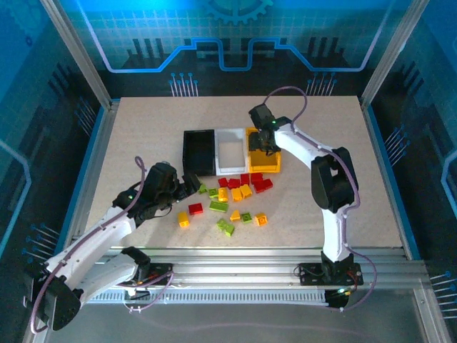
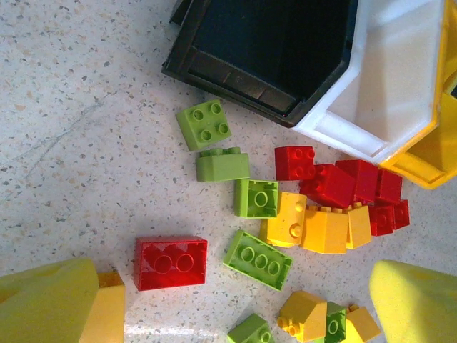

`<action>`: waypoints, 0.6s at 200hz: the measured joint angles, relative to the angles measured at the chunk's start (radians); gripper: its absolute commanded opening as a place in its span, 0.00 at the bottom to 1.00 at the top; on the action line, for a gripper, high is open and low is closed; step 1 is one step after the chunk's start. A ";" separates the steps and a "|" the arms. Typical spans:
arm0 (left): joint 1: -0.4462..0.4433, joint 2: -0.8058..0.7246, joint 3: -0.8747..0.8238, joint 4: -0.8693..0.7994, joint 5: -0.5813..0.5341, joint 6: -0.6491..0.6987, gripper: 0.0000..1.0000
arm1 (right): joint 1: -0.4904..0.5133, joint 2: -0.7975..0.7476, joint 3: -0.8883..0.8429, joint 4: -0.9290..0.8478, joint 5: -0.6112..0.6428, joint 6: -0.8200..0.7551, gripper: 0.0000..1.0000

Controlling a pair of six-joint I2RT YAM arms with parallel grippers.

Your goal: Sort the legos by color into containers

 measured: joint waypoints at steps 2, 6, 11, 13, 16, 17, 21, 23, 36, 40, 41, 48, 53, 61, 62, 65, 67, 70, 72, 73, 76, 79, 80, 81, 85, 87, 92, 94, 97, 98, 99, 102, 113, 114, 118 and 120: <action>0.000 0.000 0.001 -0.002 0.000 0.004 0.99 | 0.000 -0.006 -0.007 0.003 0.000 -0.001 0.76; 0.000 0.001 0.004 -0.003 0.000 0.006 0.99 | 0.000 -0.019 -0.020 0.005 -0.002 -0.002 0.76; 0.000 0.002 0.009 -0.006 0.001 0.010 0.99 | 0.002 -0.038 -0.041 0.011 -0.003 -0.002 0.77; 0.000 0.003 0.010 -0.006 0.001 0.011 0.99 | 0.003 -0.050 -0.053 0.013 -0.003 0.000 0.77; 0.000 0.005 0.014 -0.006 0.001 0.013 0.99 | 0.005 -0.067 -0.071 0.019 -0.004 0.000 0.78; 0.000 0.006 0.015 -0.006 0.001 0.014 0.99 | 0.005 -0.072 -0.077 0.019 -0.004 0.000 0.78; 0.000 0.008 0.019 -0.006 0.001 0.016 0.99 | 0.008 -0.096 -0.101 0.022 -0.003 0.004 0.79; 0.000 0.010 0.022 -0.006 0.001 0.016 0.99 | 0.010 -0.110 -0.116 0.025 -0.004 0.003 0.79; 0.000 0.016 0.034 -0.006 0.004 0.031 0.99 | 0.027 -0.204 -0.209 0.036 -0.006 0.008 0.81; 0.000 0.018 0.036 -0.006 0.004 0.032 0.99 | 0.033 -0.235 -0.238 0.039 -0.008 0.011 0.82; 0.000 0.018 0.037 -0.005 0.004 0.032 0.99 | 0.035 -0.241 -0.245 0.040 -0.008 0.013 0.82; 0.000 0.021 0.039 -0.005 0.007 0.035 0.99 | 0.048 -0.295 -0.298 0.047 -0.011 0.017 0.83; 0.000 0.021 0.040 -0.005 0.010 0.038 0.99 | 0.059 -0.336 -0.341 0.054 -0.015 0.019 0.83; 0.000 0.023 0.041 -0.004 0.013 0.039 0.99 | 0.077 -0.393 -0.404 0.061 -0.020 0.026 0.84; 0.000 0.023 0.041 -0.004 0.014 0.039 0.99 | 0.079 -0.399 -0.410 0.062 -0.019 0.028 0.84; 0.000 0.024 0.041 -0.004 0.016 0.039 0.99 | 0.087 -0.419 -0.434 0.066 -0.022 0.028 0.84; 0.000 0.024 0.041 -0.004 0.018 0.039 0.99 | 0.092 -0.436 -0.454 0.067 -0.023 0.032 0.84; 0.000 0.025 0.041 -0.003 0.020 0.040 0.99 | 0.100 -0.456 -0.478 0.070 -0.024 0.035 0.84; 0.000 0.025 0.041 -0.002 0.022 0.041 0.99 | 0.103 -0.465 -0.490 0.070 -0.027 0.035 0.84; 0.000 0.025 0.041 -0.002 0.023 0.041 0.99 | 0.105 -0.470 -0.496 0.069 -0.027 0.037 0.84; 0.000 0.026 0.041 0.001 0.024 0.042 0.99 | 0.113 -0.488 -0.520 0.072 -0.027 0.043 0.85; 0.000 0.026 0.041 0.003 0.027 0.042 0.99 | 0.119 -0.505 -0.544 0.074 -0.029 0.044 0.84; 0.000 0.026 0.041 0.004 0.028 0.042 0.99 | 0.123 -0.514 -0.556 0.074 -0.029 0.048 0.85; 0.000 0.026 0.041 0.005 0.029 0.042 0.99 | 0.125 -0.518 -0.562 0.074 -0.029 0.049 0.85; 0.000 0.027 0.041 0.009 0.031 0.043 0.99 | 0.134 -0.537 -0.591 0.077 -0.031 0.051 0.84; 0.000 0.027 0.041 0.010 0.032 0.046 0.99 | 0.138 -0.547 -0.604 0.078 -0.031 0.054 0.84; 0.000 0.028 0.041 0.014 0.035 0.050 0.99 | 0.149 -0.571 -0.642 0.079 -0.034 0.059 0.84; 0.000 0.028 0.041 0.014 0.036 0.050 0.99 | 0.152 -0.579 -0.653 0.079 -0.034 0.062 0.84; 0.000 0.030 0.041 0.017 0.037 0.055 0.99 | 0.159 -0.593 -0.673 0.080 -0.035 0.066 0.84; 0.000 0.030 0.041 0.017 0.038 0.056 0.99 | 0.162 -0.600 -0.683 0.081 -0.037 0.066 0.84; 0.000 0.030 0.041 0.018 0.038 0.057 0.99 | 0.163 -0.603 -0.687 0.080 -0.037 0.067 0.84; 0.000 0.032 0.041 0.020 0.038 0.057 0.99 | 0.170 -0.616 -0.705 0.080 -0.038 0.073 0.84; 0.000 0.039 0.041 0.023 0.038 0.061 0.99 | 0.193 -0.658 -0.756 0.076 -0.042 0.082 0.84; 0.000 0.041 0.041 0.024 0.038 0.061 0.99 | 0.195 -0.661 -0.760 0.076 -0.042 0.083 0.84; 0.000 0.044 0.041 0.024 0.038 0.061 0.99 | 0.204 -0.676 -0.776 0.077 -0.042 0.087 0.84; 0.000 0.046 0.041 0.024 0.038 0.061 0.99 | 0.210 -0.686 -0.785 0.077 -0.042 0.091 0.84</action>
